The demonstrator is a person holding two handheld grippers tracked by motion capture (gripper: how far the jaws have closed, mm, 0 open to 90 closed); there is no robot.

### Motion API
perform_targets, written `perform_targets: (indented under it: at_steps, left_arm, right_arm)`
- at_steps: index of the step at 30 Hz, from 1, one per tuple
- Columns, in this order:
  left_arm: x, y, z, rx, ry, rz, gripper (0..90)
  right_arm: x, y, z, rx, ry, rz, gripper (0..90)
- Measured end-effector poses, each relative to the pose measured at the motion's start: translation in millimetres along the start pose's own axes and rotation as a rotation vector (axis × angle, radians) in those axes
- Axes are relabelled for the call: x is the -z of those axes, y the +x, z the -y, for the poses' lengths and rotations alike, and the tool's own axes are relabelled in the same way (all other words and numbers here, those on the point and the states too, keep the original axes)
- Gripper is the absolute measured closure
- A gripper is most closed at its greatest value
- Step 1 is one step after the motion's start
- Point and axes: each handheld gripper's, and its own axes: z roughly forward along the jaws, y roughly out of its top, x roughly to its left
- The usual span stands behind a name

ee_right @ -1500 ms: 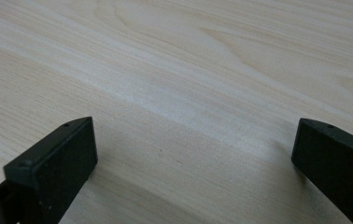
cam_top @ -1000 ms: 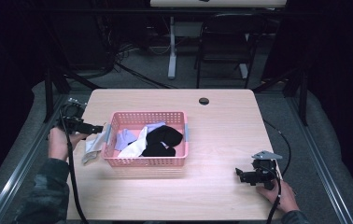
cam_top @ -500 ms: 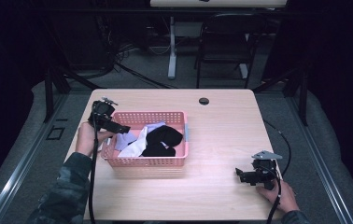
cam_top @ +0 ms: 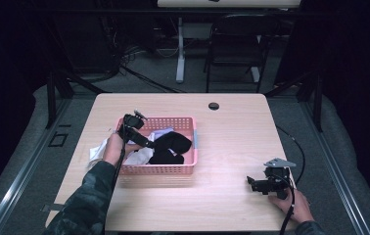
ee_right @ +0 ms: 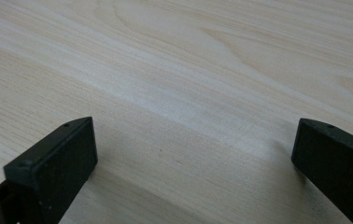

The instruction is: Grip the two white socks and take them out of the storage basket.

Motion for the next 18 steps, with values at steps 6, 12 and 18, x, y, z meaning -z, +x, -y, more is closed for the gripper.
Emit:
perform_targets:
  at_steps: [6, 12, 18]
  left_arm:
    - [-23.2, -2.6, -2.9, 0.022, 0.077, -0.003, 29.5]
    - [-31.9, -1.1, -3.2, 0.027, 0.131, -0.016, 48.5]
    - [-32.5, 1.6, -2.1, 0.021, 0.153, -0.029, 69.4]
  right_arm:
    - [0.0, 0.0, 0.1, 0.000, -0.001, 0.000, 0.0]
    - [0.3, -0.3, 0.1, 0.004, 0.002, 0.000, 0.0]
    - [0.3, -0.4, 0.1, 0.004, 0.002, -0.002, 0.0]
